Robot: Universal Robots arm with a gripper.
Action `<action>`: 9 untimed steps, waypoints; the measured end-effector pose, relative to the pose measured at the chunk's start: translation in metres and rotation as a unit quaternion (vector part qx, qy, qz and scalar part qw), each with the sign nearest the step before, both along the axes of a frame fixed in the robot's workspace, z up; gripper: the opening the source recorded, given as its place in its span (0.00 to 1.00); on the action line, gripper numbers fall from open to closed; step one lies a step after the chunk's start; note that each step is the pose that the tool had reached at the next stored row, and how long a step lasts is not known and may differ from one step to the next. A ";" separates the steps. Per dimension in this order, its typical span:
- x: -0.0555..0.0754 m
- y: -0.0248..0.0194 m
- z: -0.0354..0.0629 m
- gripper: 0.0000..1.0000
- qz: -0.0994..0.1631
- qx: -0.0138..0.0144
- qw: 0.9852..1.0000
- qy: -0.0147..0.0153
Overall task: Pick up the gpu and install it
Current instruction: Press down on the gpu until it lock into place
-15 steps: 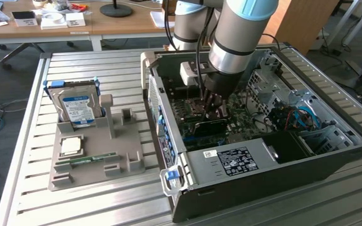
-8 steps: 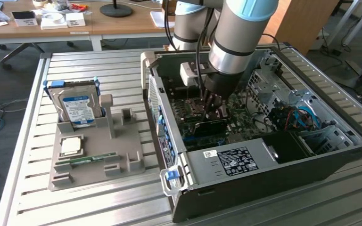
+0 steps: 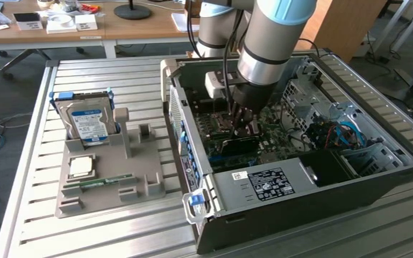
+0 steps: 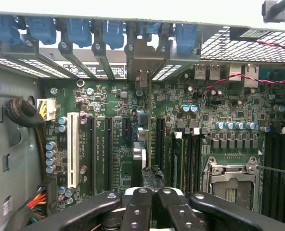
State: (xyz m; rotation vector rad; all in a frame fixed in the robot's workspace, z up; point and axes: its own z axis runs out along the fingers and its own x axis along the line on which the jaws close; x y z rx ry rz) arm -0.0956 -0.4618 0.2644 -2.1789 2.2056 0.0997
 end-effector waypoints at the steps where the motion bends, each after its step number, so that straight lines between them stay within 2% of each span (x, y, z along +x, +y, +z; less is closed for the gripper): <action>1: 0.000 0.0000 -0.0003 0.11 0.000 0.000 1.000 0.000; 9: 0.000 0.0000 -0.0025 0.11 0.000 0.000 1.000 0.000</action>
